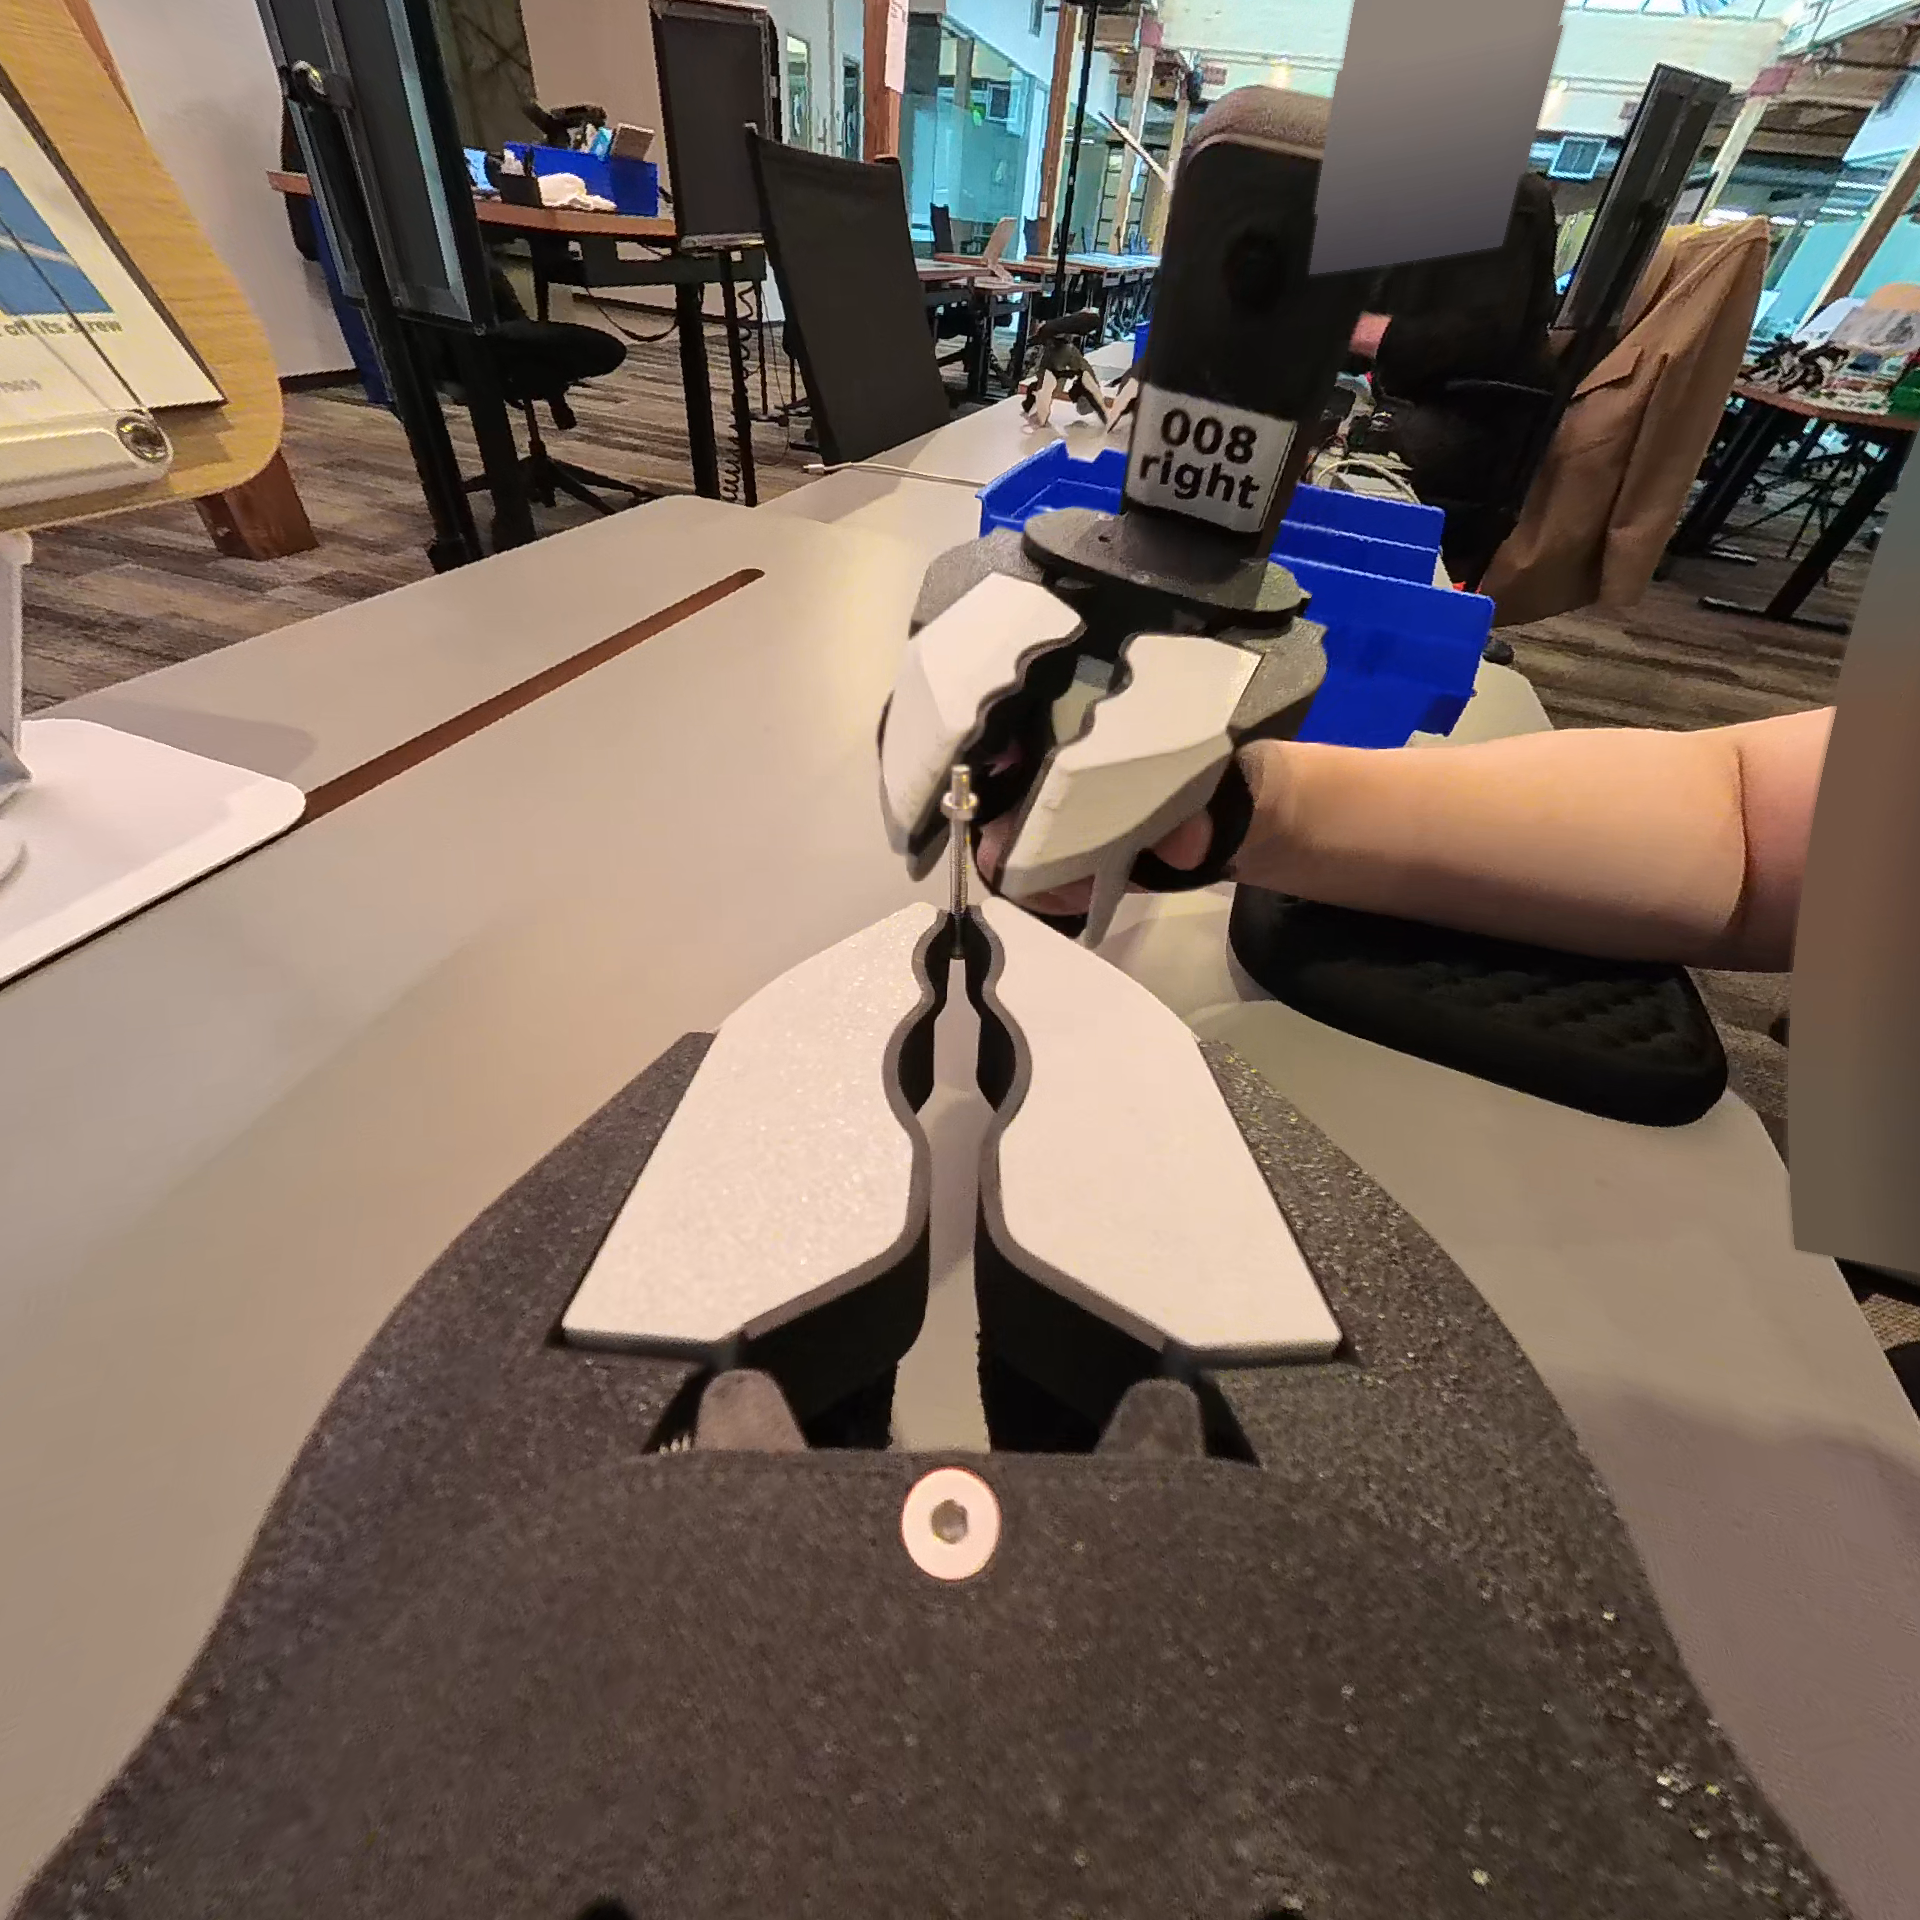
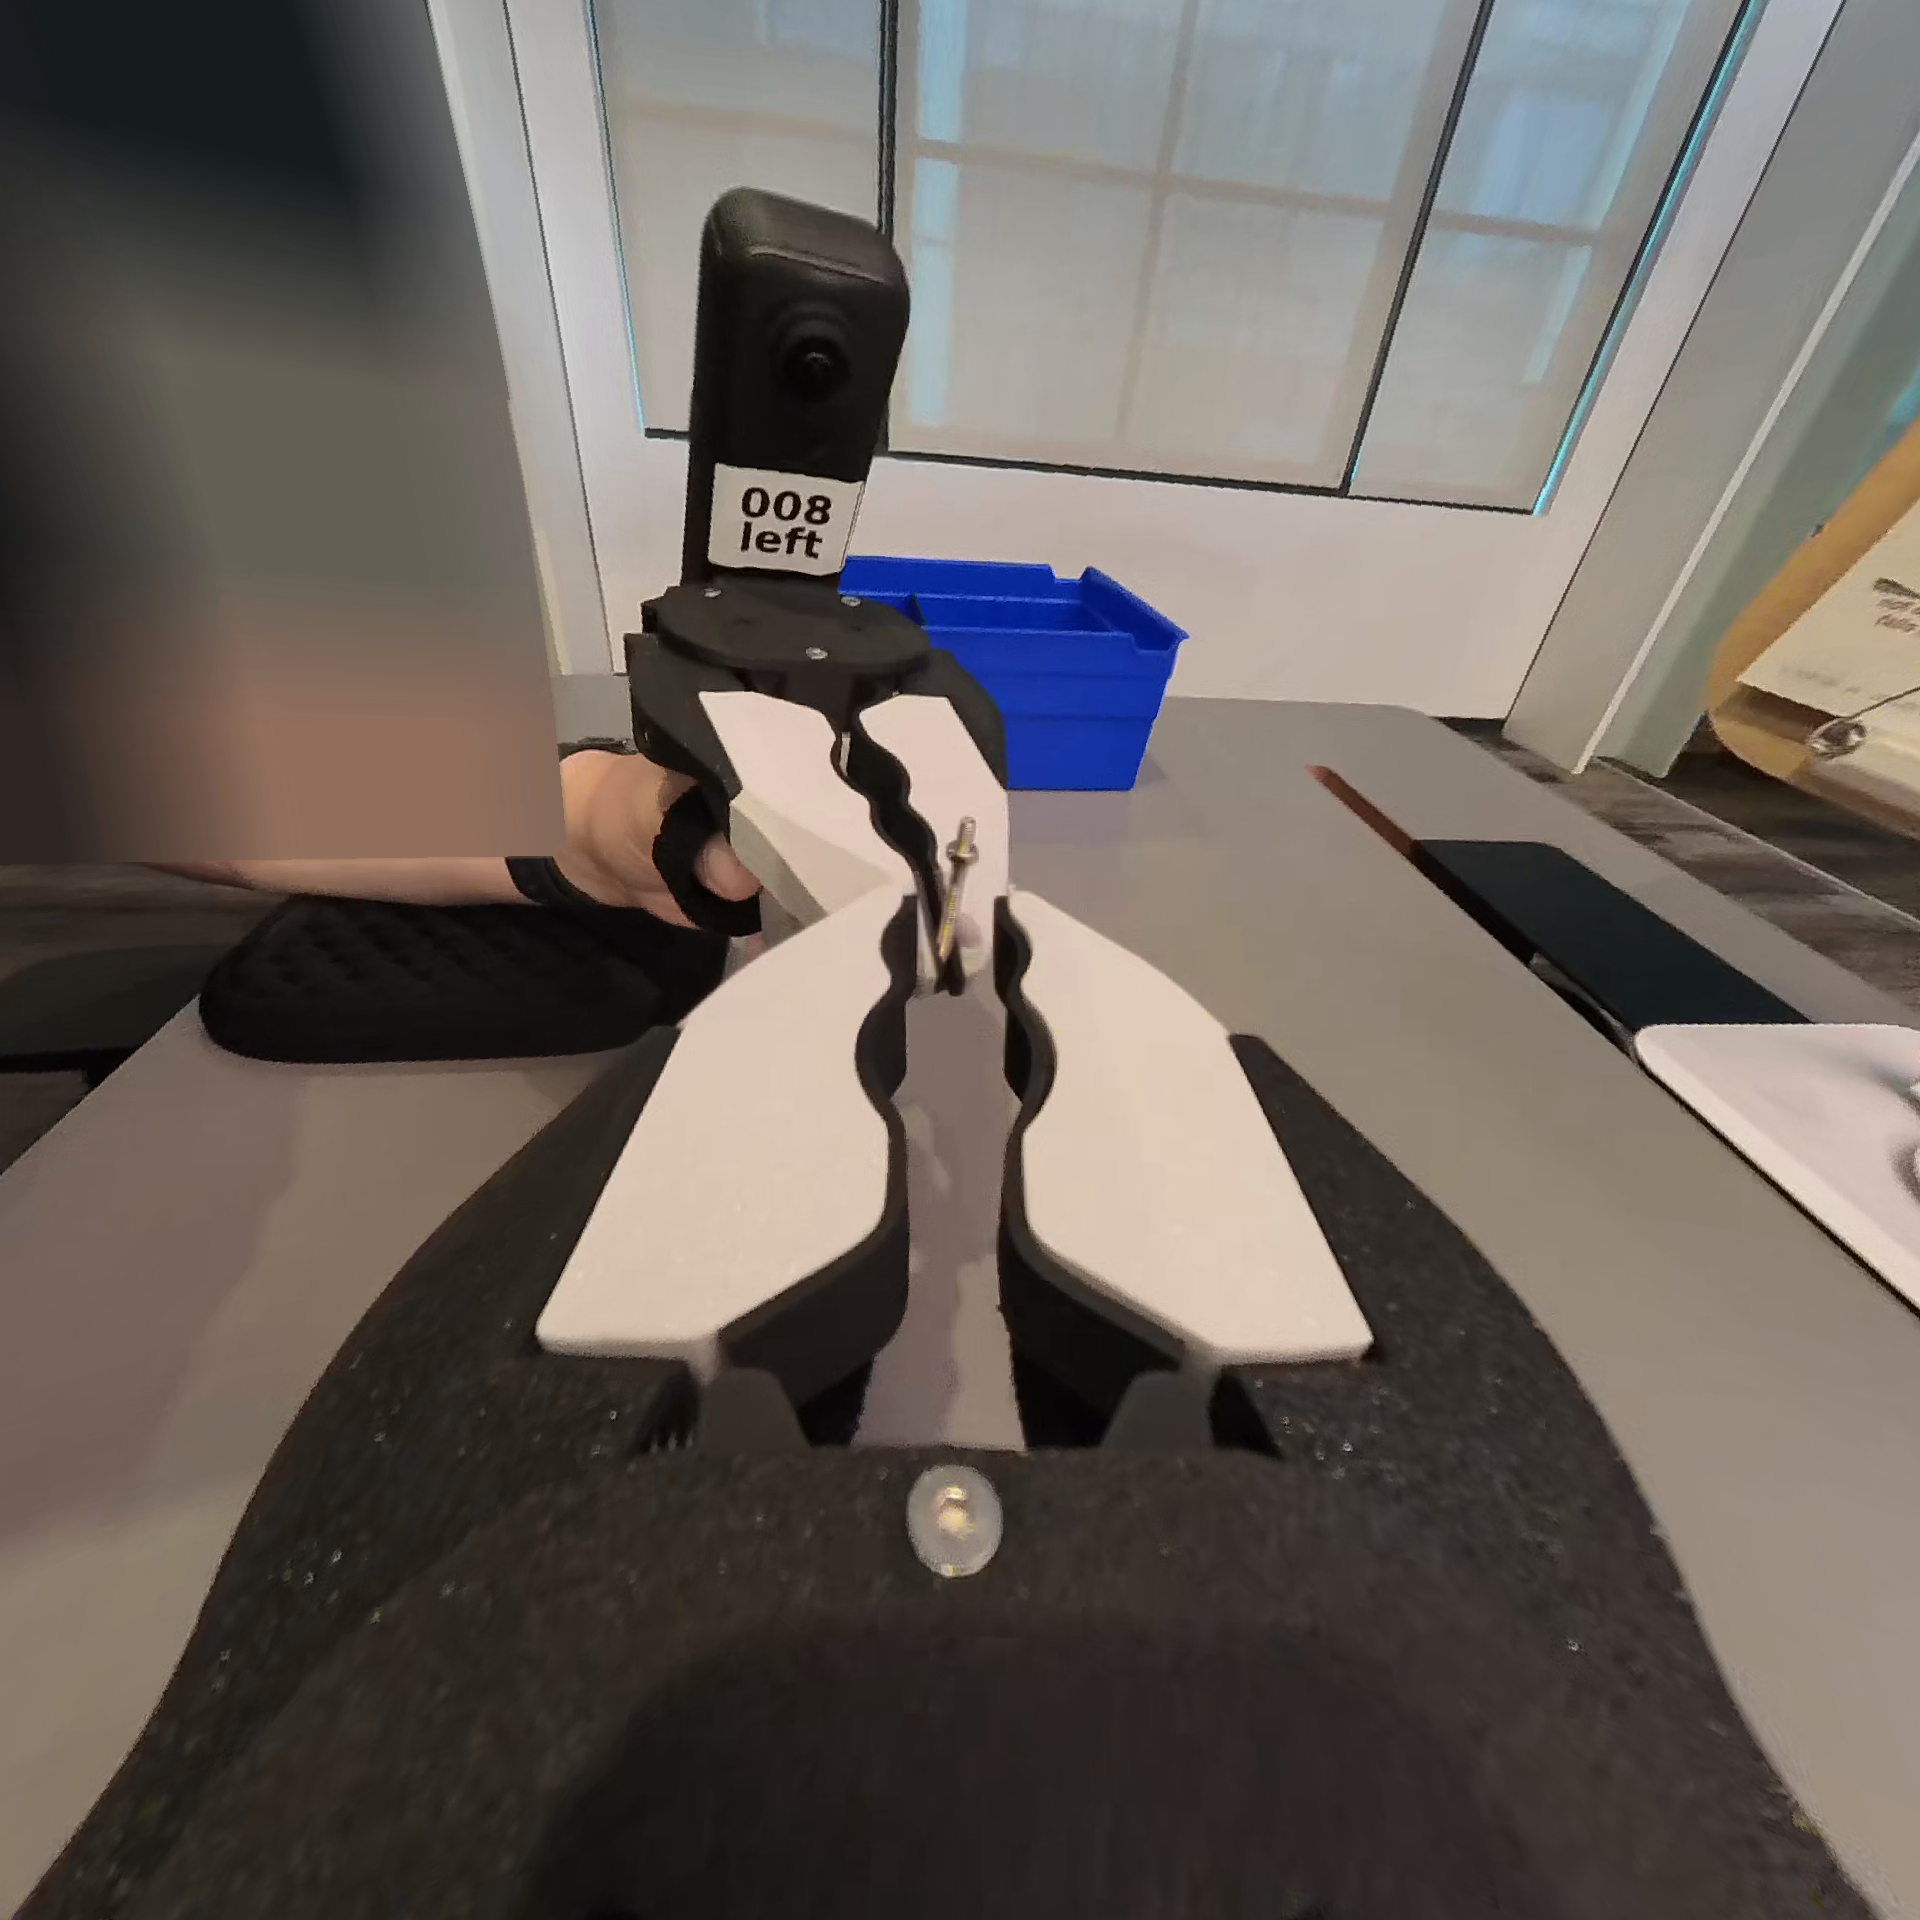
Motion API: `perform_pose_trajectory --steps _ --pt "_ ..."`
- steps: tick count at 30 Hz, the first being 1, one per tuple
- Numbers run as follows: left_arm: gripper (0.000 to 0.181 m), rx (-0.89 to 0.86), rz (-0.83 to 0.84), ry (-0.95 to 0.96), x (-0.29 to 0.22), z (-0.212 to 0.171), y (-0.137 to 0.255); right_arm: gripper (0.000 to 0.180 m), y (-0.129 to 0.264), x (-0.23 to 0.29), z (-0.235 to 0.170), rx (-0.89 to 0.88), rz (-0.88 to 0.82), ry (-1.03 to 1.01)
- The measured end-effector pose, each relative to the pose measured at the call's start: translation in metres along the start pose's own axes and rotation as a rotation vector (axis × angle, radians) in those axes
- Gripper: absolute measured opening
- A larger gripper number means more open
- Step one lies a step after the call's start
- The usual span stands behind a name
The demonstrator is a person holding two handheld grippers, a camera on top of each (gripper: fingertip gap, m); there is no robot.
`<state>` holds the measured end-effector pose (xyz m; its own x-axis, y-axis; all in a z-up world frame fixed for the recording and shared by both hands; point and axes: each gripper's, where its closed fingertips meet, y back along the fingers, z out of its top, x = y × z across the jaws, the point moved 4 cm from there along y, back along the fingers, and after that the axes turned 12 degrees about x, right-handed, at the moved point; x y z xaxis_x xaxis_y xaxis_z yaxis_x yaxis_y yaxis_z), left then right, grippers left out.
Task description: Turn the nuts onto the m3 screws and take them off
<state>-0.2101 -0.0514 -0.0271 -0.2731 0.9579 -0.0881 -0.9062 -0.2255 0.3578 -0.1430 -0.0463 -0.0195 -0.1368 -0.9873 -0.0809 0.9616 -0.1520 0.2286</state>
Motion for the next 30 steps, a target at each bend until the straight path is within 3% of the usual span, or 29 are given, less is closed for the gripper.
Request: perform_pose_trajectory --steps 15,21,26,30 --pt "0.003 -0.026 -0.037 0.003 -0.004 0.003 0.000 0.002 0.001 0.002 0.003 -0.032 0.070 -0.072" --pt "0.020 -0.038 0.018 -0.007 -0.001 0.005 0.003 0.003 0.008 -0.004 0.007 -0.006 0.027 -0.085" --pt "0.019 -0.007 0.050 -0.032 0.000 0.001 0.001 0.002 0.034 -0.011 0.035 -0.046 -0.061 -0.071" --pt "0.019 0.016 0.040 -0.032 -0.002 -0.003 -0.002 0.003 0.067 -0.013 0.054 0.030 -0.183 -0.073"
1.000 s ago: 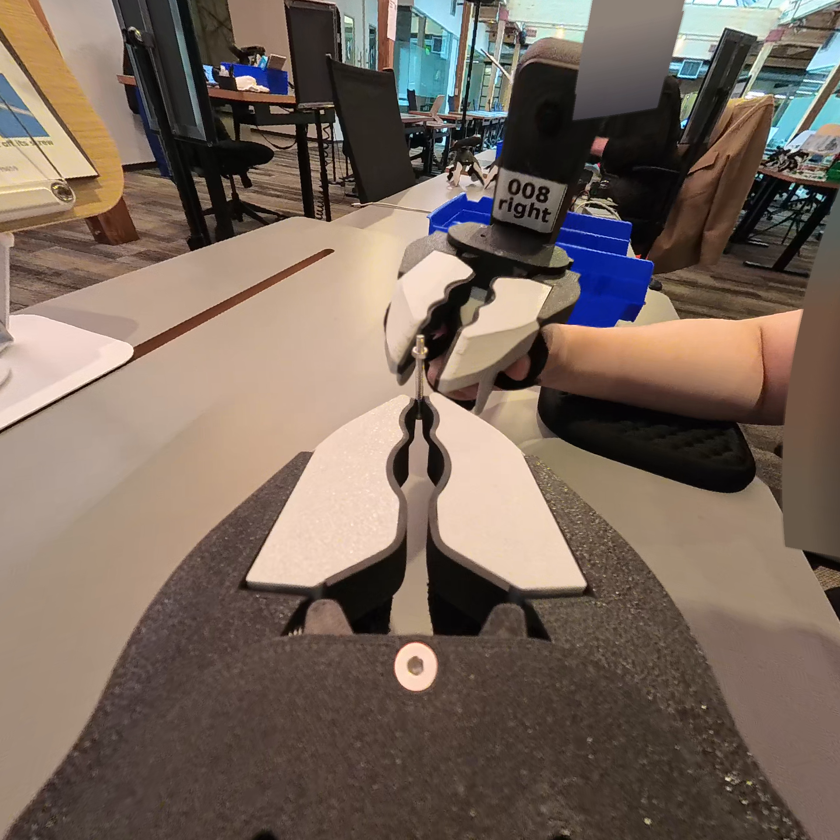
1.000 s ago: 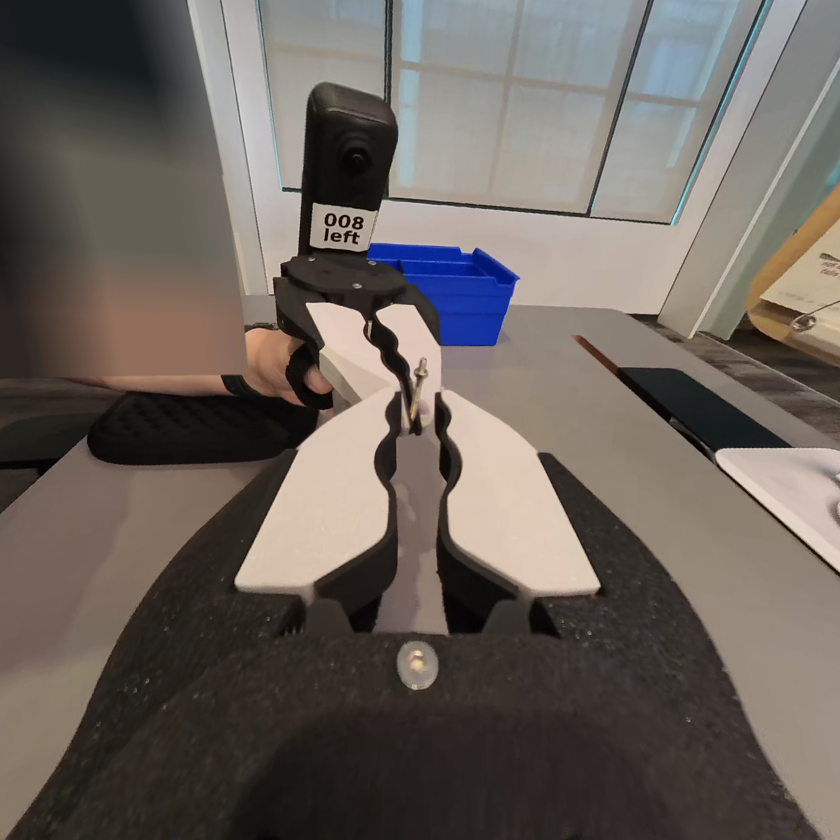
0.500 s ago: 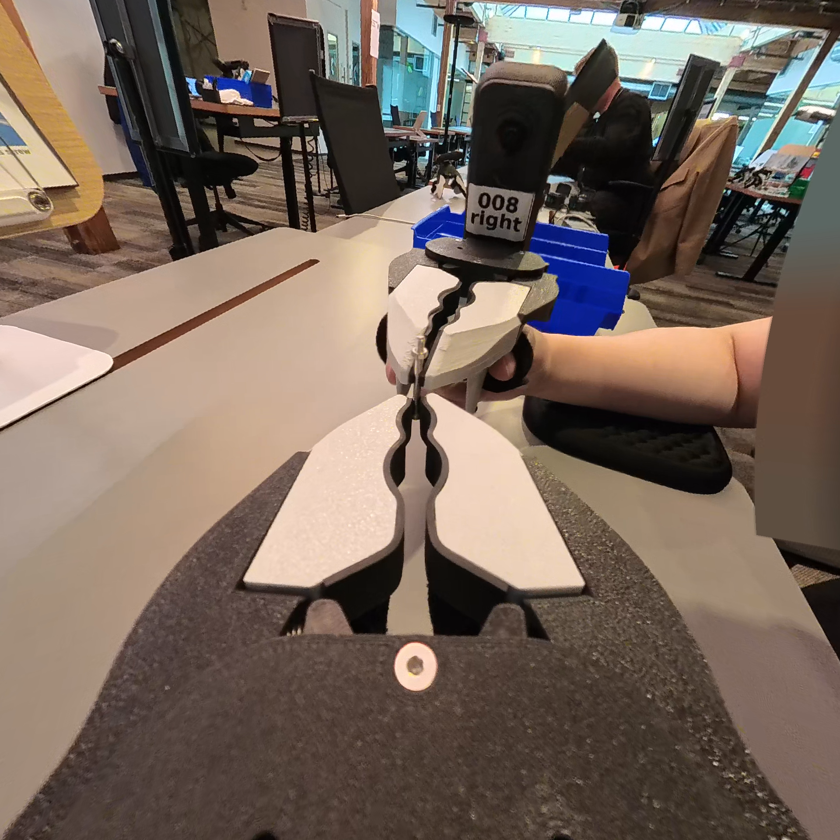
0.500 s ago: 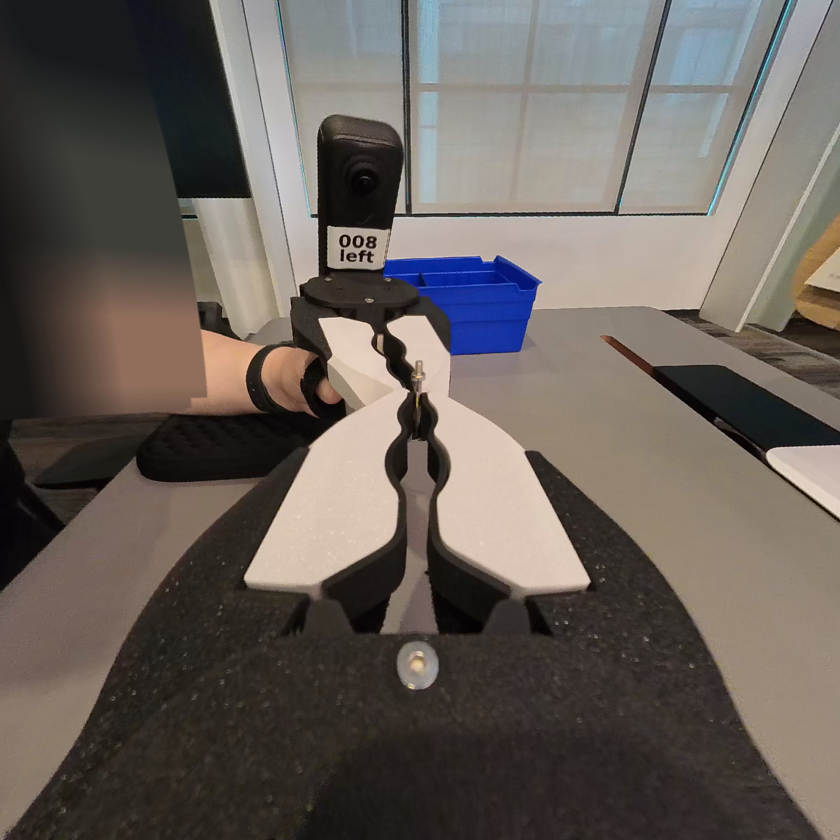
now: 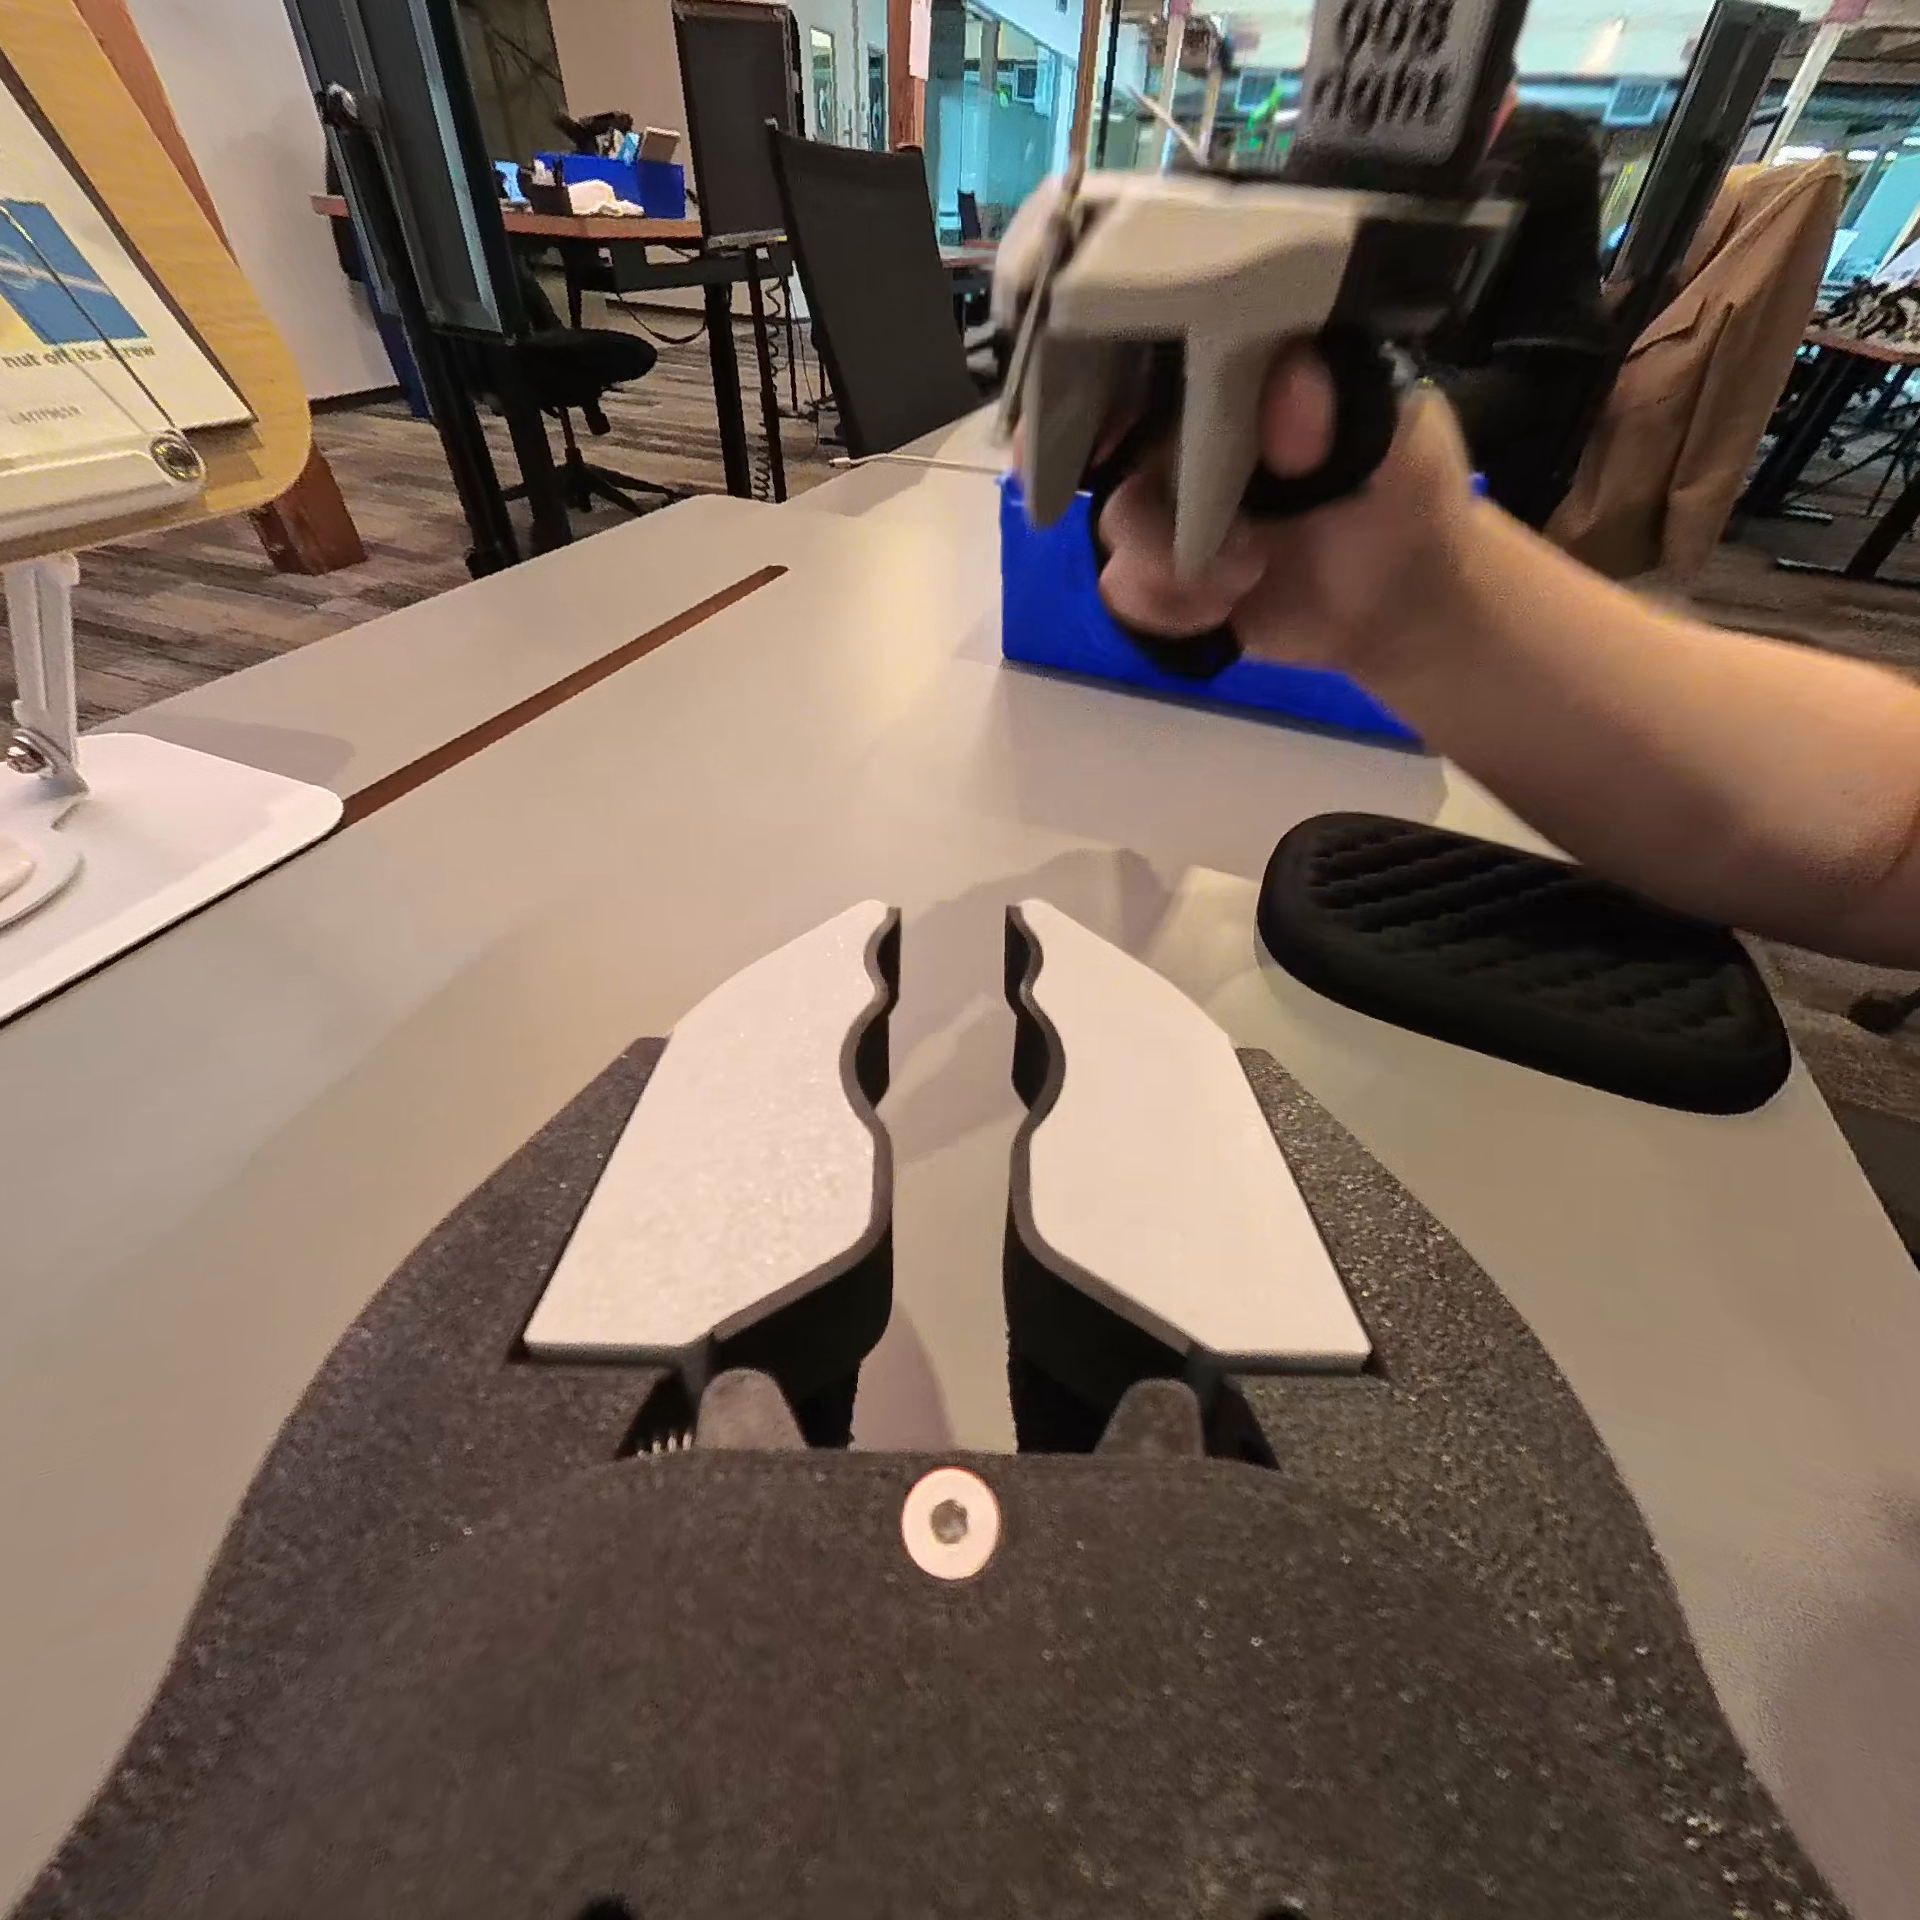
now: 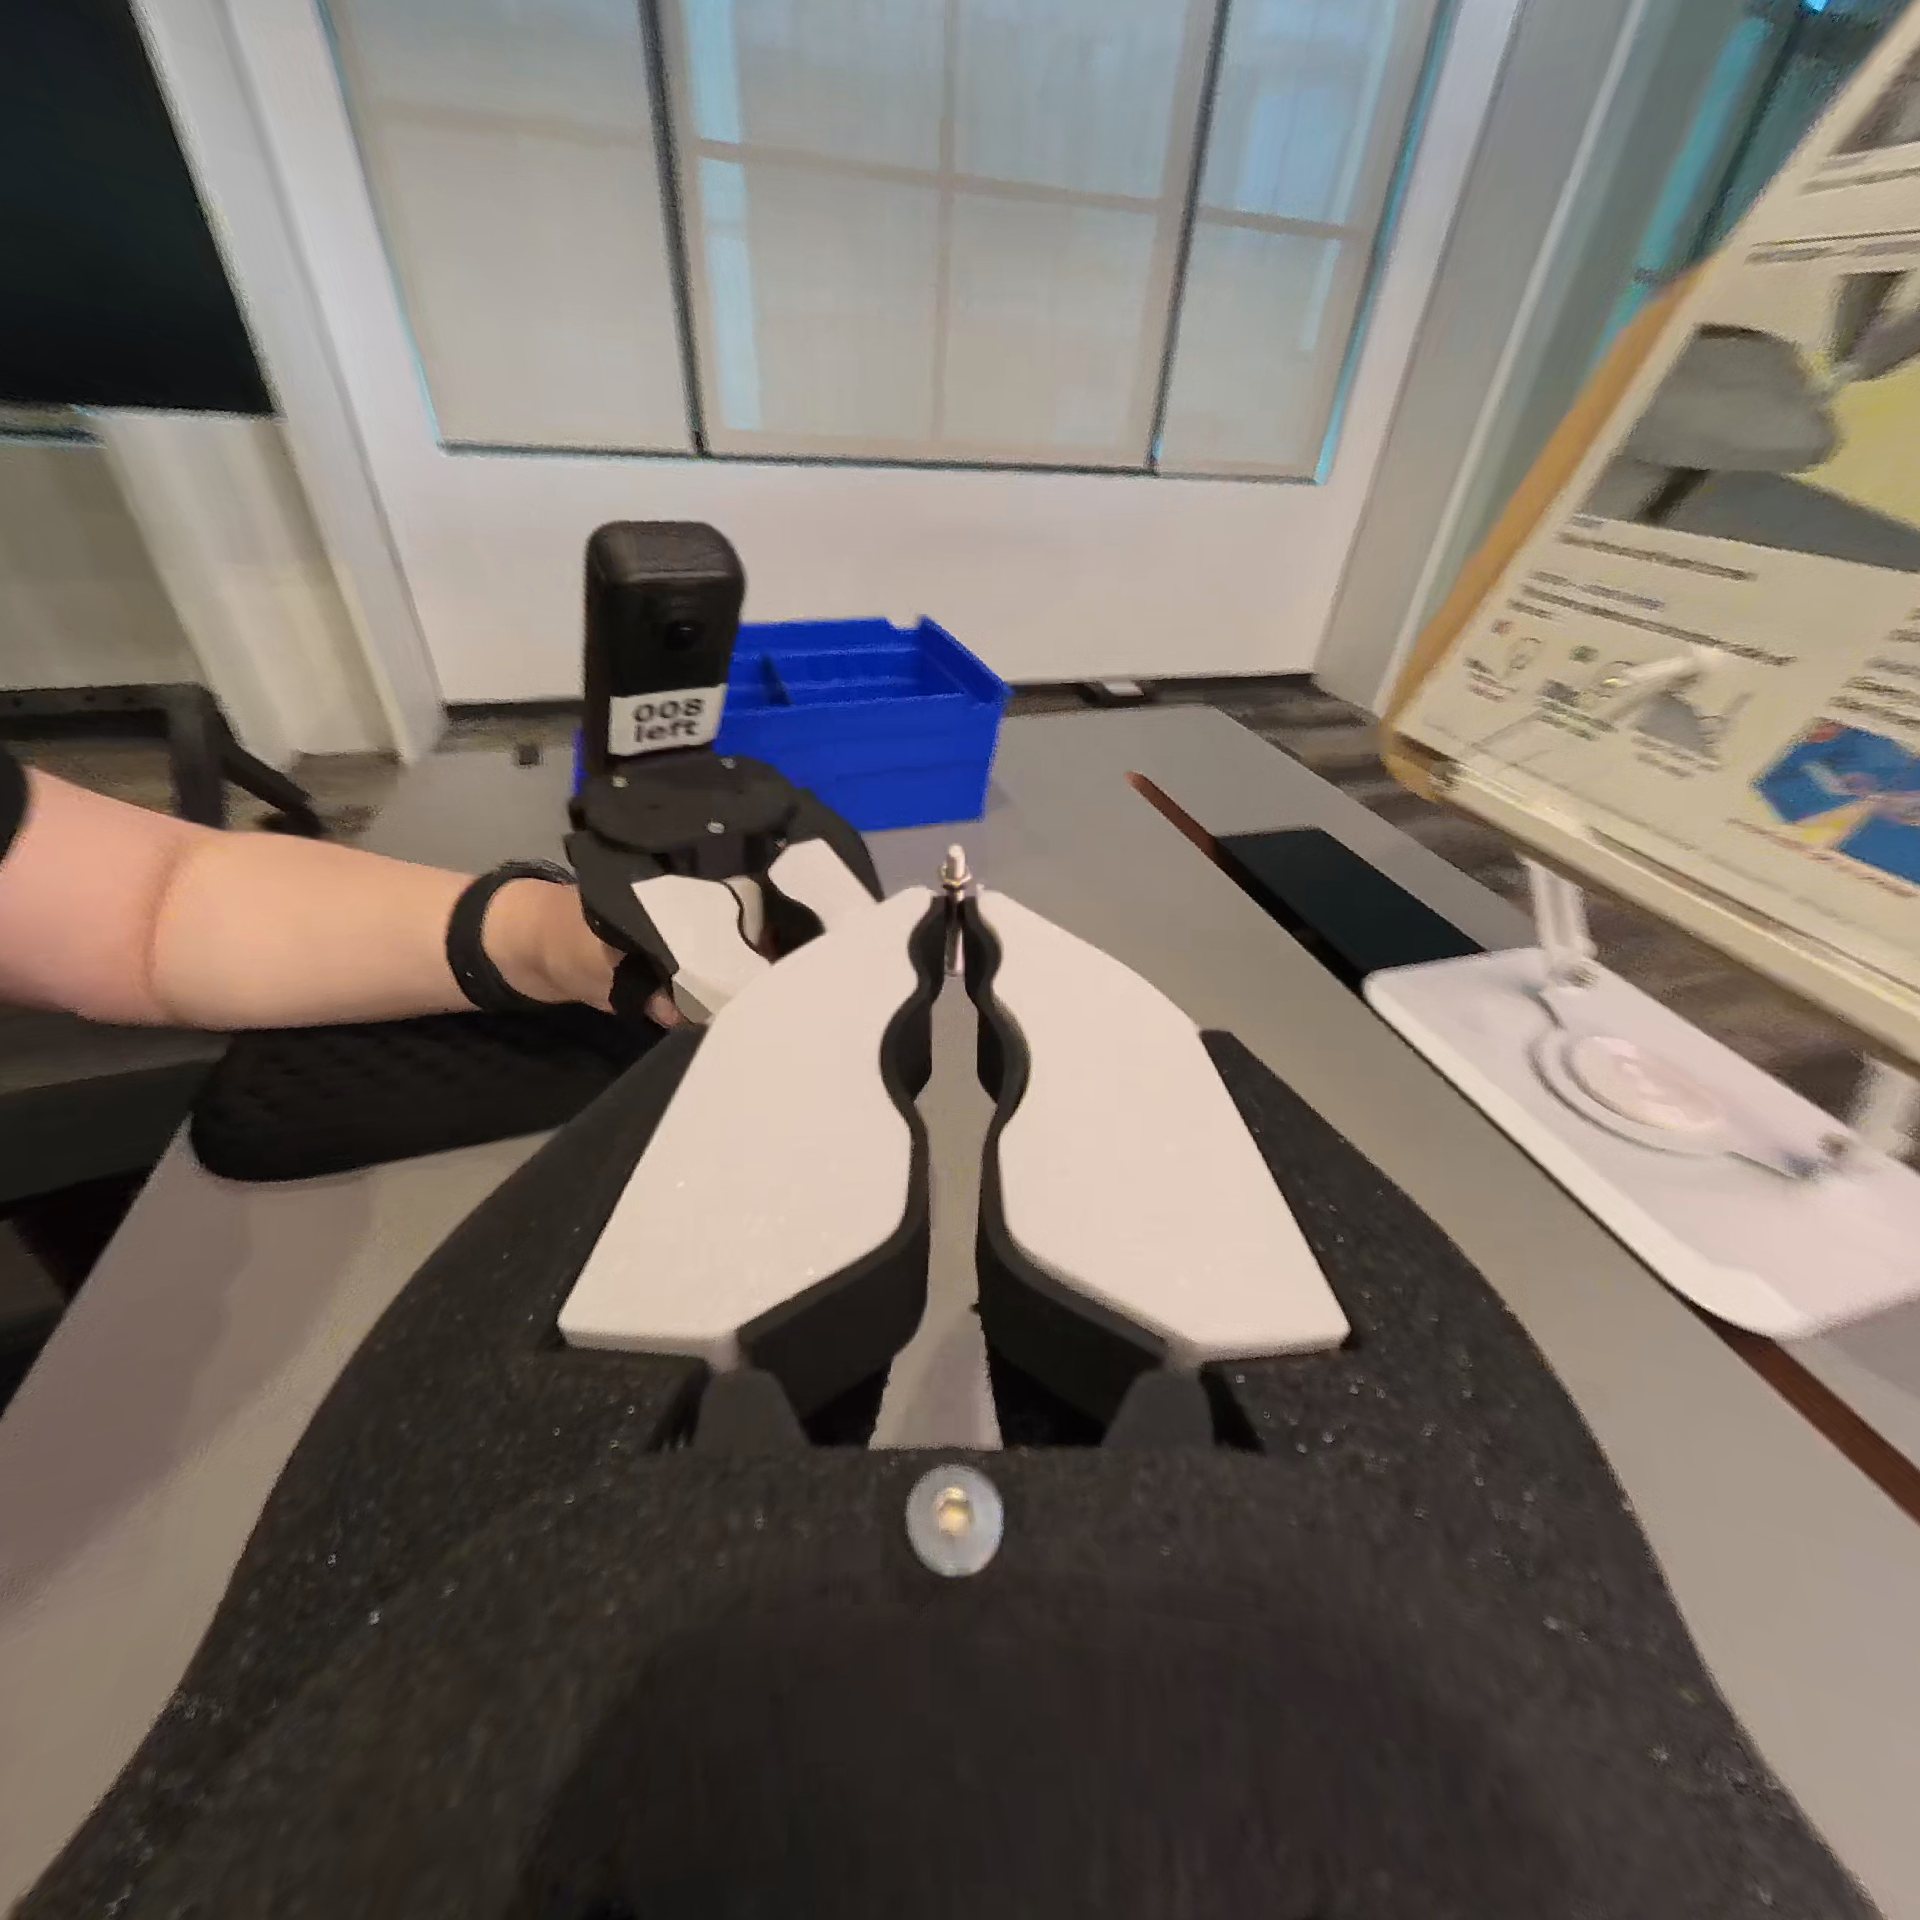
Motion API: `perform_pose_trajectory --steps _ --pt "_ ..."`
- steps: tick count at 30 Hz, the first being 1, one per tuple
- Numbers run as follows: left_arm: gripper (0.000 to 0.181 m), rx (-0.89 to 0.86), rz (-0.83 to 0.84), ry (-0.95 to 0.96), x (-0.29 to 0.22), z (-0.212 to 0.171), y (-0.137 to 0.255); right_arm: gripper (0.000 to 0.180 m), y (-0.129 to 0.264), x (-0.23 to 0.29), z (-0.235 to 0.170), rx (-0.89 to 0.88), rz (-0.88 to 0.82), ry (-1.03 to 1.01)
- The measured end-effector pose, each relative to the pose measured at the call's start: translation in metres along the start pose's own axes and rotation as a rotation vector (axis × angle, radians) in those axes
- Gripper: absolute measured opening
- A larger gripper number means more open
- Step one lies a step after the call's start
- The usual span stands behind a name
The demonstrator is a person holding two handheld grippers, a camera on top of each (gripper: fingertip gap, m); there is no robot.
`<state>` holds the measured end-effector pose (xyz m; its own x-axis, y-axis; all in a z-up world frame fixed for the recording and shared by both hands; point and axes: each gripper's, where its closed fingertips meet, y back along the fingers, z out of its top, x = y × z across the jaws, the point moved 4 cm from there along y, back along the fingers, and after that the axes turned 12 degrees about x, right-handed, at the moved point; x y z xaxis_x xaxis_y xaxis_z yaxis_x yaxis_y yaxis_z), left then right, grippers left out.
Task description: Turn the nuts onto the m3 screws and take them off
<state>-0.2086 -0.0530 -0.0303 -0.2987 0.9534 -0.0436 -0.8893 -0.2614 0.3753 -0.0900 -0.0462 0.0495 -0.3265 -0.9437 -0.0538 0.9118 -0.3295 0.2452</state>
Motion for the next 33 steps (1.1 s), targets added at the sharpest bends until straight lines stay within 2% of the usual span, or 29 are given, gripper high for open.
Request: perform_pose_trajectory --steps 3,7,11,14,17,21,25,33 --pt "0.017 0.020 0.007 -0.013 0.000 -0.002 -0.002 0.002 0.047 -0.003 0.008 0.157 -0.145 0.010" --pt "0.015 0.031 0.013 -0.015 -0.001 -0.002 -0.002 0.003 0.146 -0.019 0.003 0.435 -0.359 -0.082" --pt "0.015 0.060 0.018 -0.019 0.000 -0.005 -0.004 0.003 0.250 -0.047 -0.038 0.707 -0.538 -0.350" --pt "0.014 0.072 0.014 -0.012 -0.001 -0.004 -0.004 0.003 0.300 -0.070 -0.091 0.895 -0.572 -0.633" --pt "0.014 0.084 0.022 -0.023 0.000 -0.003 -0.004 0.003 0.316 -0.086 -0.142 1.023 -0.525 -0.870" --pt "0.014 0.104 0.036 -0.029 0.005 -0.002 -0.005 0.003 0.313 -0.109 -0.187 1.143 -0.504 -0.994" --pt "0.014 0.120 0.067 -0.019 0.011 0.008 -0.005 0.003 0.308 -0.122 -0.215 1.219 -0.479 -1.056" --pt "0.012 0.145 0.112 -0.050 0.006 0.032 -0.001 0.003 0.295 -0.140 -0.242 1.185 -0.450 -1.064"
